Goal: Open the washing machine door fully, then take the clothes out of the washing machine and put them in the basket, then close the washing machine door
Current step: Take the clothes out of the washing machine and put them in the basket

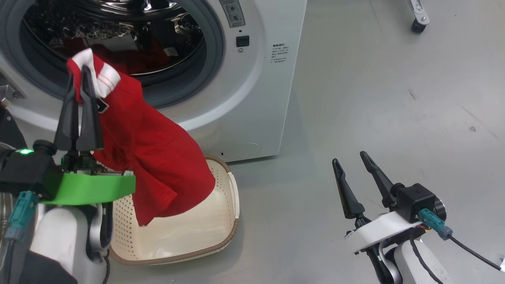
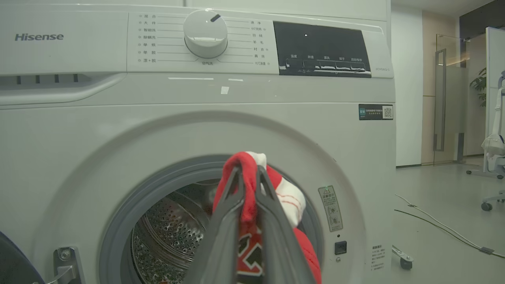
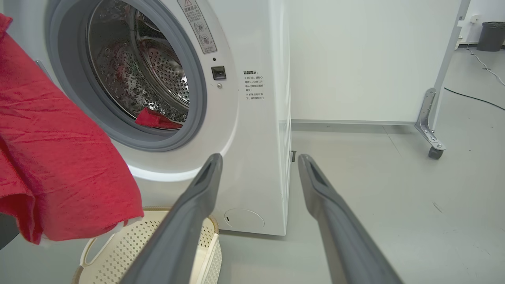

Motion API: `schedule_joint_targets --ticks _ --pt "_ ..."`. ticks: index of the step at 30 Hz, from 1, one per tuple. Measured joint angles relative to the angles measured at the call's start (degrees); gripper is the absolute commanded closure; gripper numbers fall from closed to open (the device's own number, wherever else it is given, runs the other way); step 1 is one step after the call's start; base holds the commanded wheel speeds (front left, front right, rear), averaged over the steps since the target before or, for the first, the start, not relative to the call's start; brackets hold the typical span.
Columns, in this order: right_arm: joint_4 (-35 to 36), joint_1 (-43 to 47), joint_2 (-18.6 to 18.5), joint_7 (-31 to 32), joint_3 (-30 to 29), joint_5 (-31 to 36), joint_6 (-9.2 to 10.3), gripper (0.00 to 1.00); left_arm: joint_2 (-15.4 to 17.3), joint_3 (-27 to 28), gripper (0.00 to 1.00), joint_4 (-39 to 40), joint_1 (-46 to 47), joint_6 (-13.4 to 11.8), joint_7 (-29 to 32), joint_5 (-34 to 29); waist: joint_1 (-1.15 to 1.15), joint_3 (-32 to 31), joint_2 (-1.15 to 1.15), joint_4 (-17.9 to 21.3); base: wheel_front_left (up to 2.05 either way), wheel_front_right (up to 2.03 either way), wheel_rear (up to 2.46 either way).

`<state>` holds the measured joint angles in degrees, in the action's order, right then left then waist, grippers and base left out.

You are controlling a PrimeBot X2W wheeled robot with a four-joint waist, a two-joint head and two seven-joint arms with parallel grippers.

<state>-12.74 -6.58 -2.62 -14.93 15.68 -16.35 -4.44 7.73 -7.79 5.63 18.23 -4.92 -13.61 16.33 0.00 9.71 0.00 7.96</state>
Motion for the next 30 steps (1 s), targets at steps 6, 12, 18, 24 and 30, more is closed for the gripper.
schedule_joint_targets --ticks 6,12,18,24,30 --pt "1.5 0.0 0.0 0.0 -1.1 0.3 0.13 0.00 -2.3 0.6 1.00 -4.0 -5.9 -0.4 1.3 3.1 0.00 1.8 0.00 0.7 0.00 0.00 0.00" --pt "3.1 -0.7 0.0 0.0 -1.8 0.3 0.47 0.00 -2.8 1.0 1.00 -8.4 -8.4 -0.6 1.7 4.4 0.00 4.5 0.00 1.7 0.00 0.00 0.00" --pt "4.7 -2.0 0.0 0.0 -1.7 0.4 0.47 0.00 -2.8 0.8 1.00 -13.7 -8.4 -0.6 2.0 5.5 0.00 8.2 0.00 2.9 0.00 0.00 0.00" --pt "6.2 -3.7 0.0 0.0 -0.7 0.4 0.46 0.00 -2.8 0.9 1.00 -18.4 -7.3 0.0 2.0 5.8 0.00 12.5 0.00 4.4 0.00 0.00 0.00" --pt "8.1 -5.1 0.0 0.0 -0.5 -0.5 0.47 0.00 -1.8 1.2 1.00 -22.6 -2.5 0.2 2.7 5.8 0.00 17.0 0.00 5.9 0.00 0.00 0.00"
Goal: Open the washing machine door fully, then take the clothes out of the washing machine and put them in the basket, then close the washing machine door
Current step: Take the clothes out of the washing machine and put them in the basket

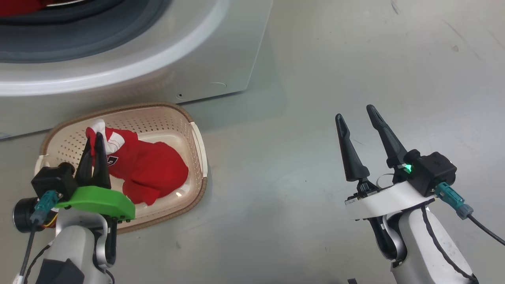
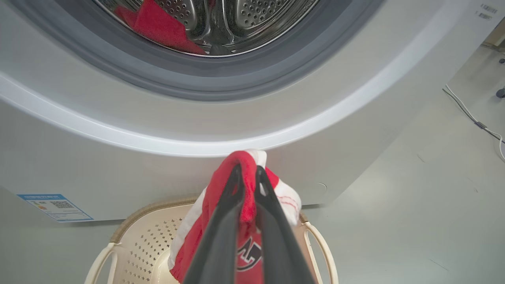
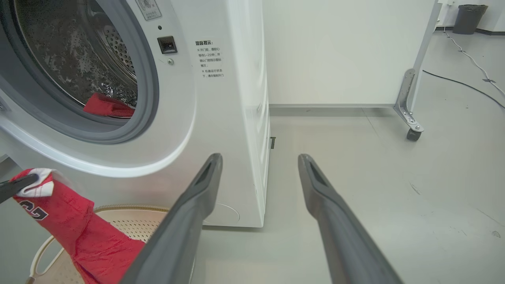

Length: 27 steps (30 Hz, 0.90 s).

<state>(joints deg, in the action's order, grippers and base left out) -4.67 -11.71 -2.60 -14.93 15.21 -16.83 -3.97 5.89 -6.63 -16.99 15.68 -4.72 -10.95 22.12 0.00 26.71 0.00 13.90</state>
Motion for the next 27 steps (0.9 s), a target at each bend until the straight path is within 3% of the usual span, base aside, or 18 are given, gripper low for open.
schedule_joint_targets --ticks 19,27 --pt "4.0 -7.6 0.0 0.0 1.0 -1.2 0.16 0.00 0.7 1.2 1.00 -18.5 13.0 1.7 5.5 2.1 0.00 14.8 0.00 2.3 0.00 0.00 0.00" --pt "3.8 -8.3 0.0 0.0 1.9 -1.4 0.18 0.00 0.7 1.2 1.00 -25.5 17.0 2.1 9.0 3.5 0.00 17.8 0.00 2.4 0.00 0.00 0.00"
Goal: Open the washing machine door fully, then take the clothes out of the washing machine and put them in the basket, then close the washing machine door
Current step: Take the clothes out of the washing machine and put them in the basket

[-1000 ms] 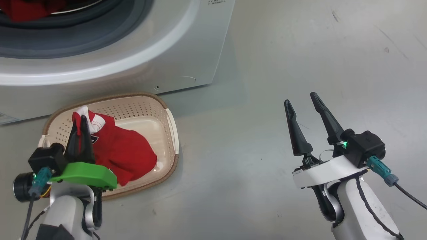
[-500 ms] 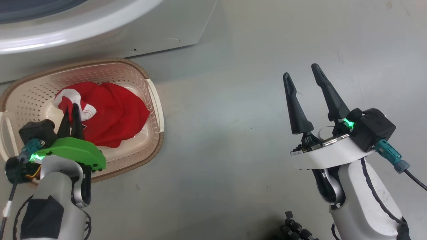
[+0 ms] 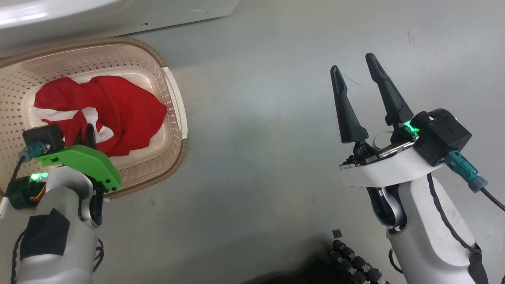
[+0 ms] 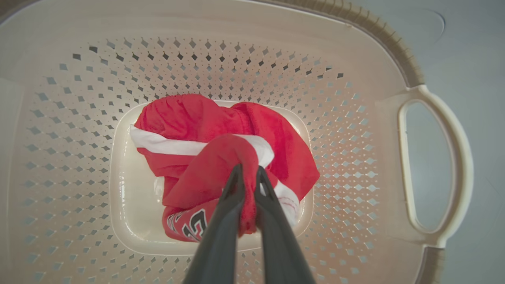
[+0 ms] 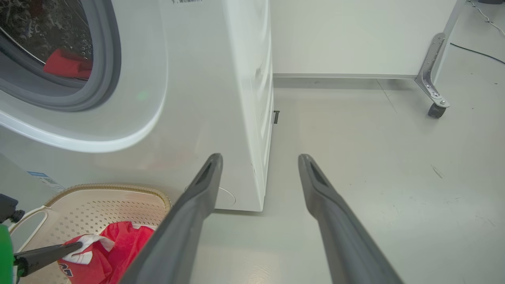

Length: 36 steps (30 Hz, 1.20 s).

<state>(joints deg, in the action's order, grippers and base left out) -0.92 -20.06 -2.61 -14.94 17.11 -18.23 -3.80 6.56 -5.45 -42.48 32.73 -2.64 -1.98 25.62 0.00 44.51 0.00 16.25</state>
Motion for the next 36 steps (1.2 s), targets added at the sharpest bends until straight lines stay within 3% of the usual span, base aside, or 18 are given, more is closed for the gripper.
schedule_joint_targets --ticks 5,6,7,8,16,31,36 --pt "0.0 -0.7 0.0 0.0 0.2 -0.2 0.41 0.00 0.0 0.0 1.00 -2.1 1.8 0.4 0.8 0.1 0.00 0.3 0.00 -0.1 0.00 0.00 0.00" --pt "-0.1 -0.8 0.0 0.0 0.2 -0.4 0.41 0.00 0.1 -0.1 0.95 -2.8 2.4 0.4 1.0 0.1 0.00 0.3 0.00 -0.1 0.00 0.00 0.00" --pt "-0.3 -0.9 0.0 0.0 0.2 -0.4 0.41 0.00 0.1 -0.2 0.54 -3.6 2.8 0.5 1.5 0.1 0.00 0.2 0.00 -0.1 0.00 0.00 0.00" --pt "-0.7 -0.9 0.0 0.0 0.2 -0.4 0.42 0.00 0.0 -0.3 0.00 -4.9 3.2 0.7 1.7 0.1 0.00 -0.1 0.00 -0.2 0.00 0.00 0.00" --pt "-2.3 -0.9 0.0 0.0 0.3 -0.4 0.41 0.00 -1.1 -1.8 0.00 -8.8 3.6 2.3 1.8 0.0 0.00 -2.2 0.00 -0.9 0.00 0.00 0.00" --pt "-6.6 2.0 0.0 0.0 -3.2 1.7 0.35 0.00 -2.7 -2.7 0.00 -6.5 2.1 6.6 -11.6 -0.1 0.00 -10.8 0.00 -4.7 0.00 0.00 0.00" --pt "-7.3 3.5 0.0 0.0 -5.0 3.0 0.34 0.00 -3.1 -3.8 0.00 -3.3 -0.1 7.5 -12.7 -0.8 0.00 -14.4 0.00 -6.4 0.00 0.00 0.00"
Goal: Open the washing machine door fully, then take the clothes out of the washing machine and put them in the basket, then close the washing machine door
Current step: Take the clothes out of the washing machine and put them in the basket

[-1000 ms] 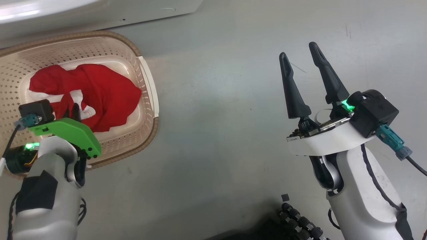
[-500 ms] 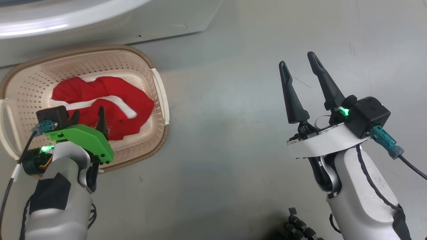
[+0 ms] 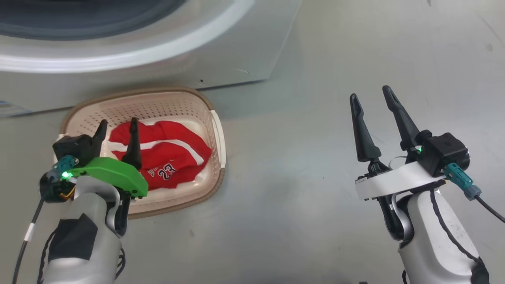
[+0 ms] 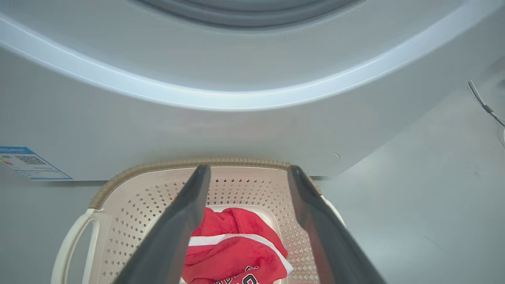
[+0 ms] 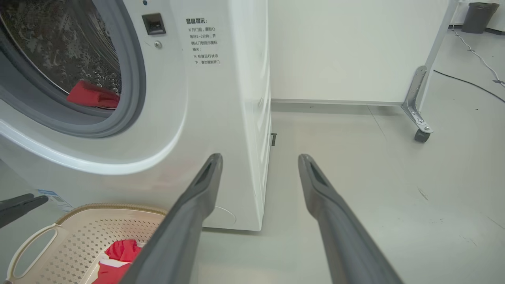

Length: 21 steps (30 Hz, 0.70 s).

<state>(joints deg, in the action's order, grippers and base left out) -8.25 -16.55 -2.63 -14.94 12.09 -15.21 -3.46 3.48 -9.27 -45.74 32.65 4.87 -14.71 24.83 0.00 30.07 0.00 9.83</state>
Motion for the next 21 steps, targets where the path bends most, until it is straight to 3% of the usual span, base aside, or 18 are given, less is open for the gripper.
schedule_joint_targets --ticks 10,21 --pt "-1.7 4.5 -0.8 0.0 -2.7 1.4 -0.01 0.00 -0.5 -0.8 0.00 10.2 -3.6 0.4 0.0 -3.7 0.00 -7.5 0.00 -4.1 0.00 0.00 0.00" --pt "-3.6 9.3 -0.8 0.0 -3.5 2.3 -0.53 0.00 0.0 -0.3 0.00 20.4 -12.0 -1.6 0.0 -7.9 0.00 -16.3 0.00 -7.7 0.00 0.00 0.00"
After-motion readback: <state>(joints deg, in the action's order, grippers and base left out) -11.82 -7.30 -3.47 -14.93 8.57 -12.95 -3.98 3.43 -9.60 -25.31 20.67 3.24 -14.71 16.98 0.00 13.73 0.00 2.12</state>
